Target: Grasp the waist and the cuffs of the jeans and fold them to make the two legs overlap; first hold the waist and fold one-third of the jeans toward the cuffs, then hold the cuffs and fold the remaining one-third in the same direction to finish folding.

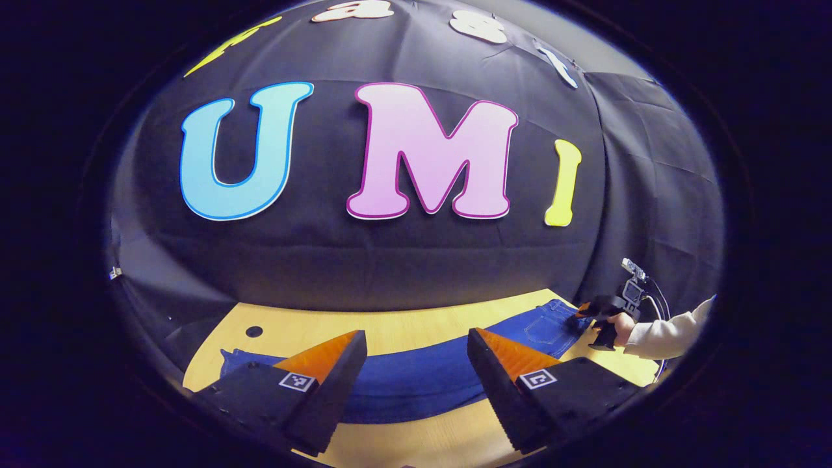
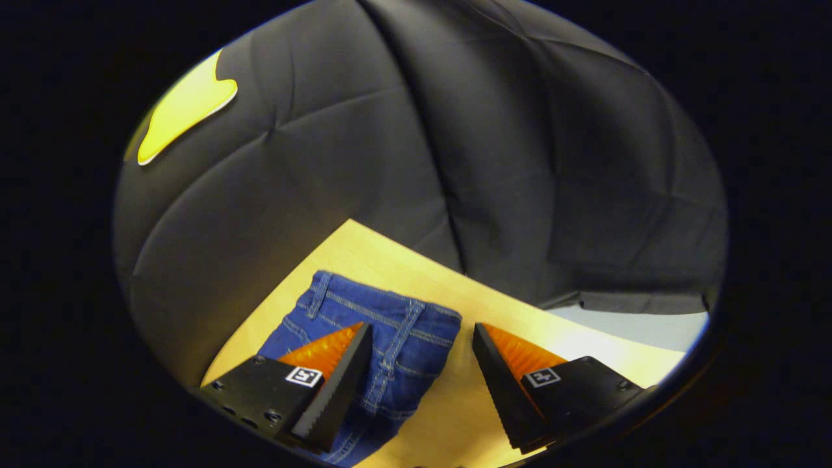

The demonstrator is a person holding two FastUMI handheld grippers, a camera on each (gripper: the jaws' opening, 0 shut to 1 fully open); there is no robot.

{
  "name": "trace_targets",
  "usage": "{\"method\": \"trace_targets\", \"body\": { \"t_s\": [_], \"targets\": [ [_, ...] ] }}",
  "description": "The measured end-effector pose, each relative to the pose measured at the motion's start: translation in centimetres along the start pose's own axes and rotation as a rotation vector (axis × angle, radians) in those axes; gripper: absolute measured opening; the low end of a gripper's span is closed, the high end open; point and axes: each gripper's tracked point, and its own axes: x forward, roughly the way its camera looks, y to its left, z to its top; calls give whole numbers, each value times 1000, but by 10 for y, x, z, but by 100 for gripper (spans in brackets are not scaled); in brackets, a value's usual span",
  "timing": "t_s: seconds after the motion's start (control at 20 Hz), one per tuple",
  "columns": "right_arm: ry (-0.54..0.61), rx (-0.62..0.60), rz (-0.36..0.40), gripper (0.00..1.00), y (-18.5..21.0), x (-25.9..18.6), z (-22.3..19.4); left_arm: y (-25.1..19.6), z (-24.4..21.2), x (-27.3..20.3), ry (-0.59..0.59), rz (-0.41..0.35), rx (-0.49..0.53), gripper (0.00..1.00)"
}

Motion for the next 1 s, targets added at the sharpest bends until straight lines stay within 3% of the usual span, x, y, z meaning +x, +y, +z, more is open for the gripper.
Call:
{"method": "trace_targets", "body": {
  "t_s": [0.05, 0.1, 0.15, 0.2, 0.25, 0.35, 0.4, 0.5, 0.55, 0.6, 0.65, 0.7, 0.75, 1.0],
  "targets": [
    [-11, -3, 2, 96, 3, -1, 2, -3, -2, 1, 9, -3, -15, 98],
    [-4, -1, 4, 93, 4, 1, -1, -4, -5, 3, 16, -4, -29, 98],
    [15, 5, 11, 100, 8, 0, -6, -3, -7, 3, 25, -2, -37, 98],
    [1, 4, 6, 63, 9, 2, -5, -2, -10, 3, 36, 9, -40, 98],
    [-7, 0, 3, 69, 11, 8, -8, 0, -13, 3, 47, 21, -41, 98],
    [-2, 6, 15, 62, 15, 11, -9, 2, -16, 7, 47, 34, -51, 97],
    [7, 15, 33, 46, 20, 12, -10, 3, -21, 9, 55, 42, -59, 96],
    [10, 25, 59, 25, 25, 14, -11, 7, -30, 10, 72, 61, -75, 97],
    [9, 15, 73, 18, 25, 13, -11, 10, -32, 8, 76, 70, -84, 96],
    [3, -2, 81, 19, 26, 15, -10, 11, -33, 6, 75, 76, -93, 97],
    [-1, -15, 84, 8, 26, 9, -10, 12, -33, 4, 74, 80, -99, 97],
    [2, -20, 87, 4, 28, 9, -10, 13, -35, 2, 70, 82, -104, 97],
    [-14, -29, 94, 14, 31, 3, -5, 11, -36, -1, 67, 70, -113, 97],
    [-138, -135, 207, 13, 74, -49, 33, 14, -57, -18, 92, 65, -116, 96]
  ]
}}
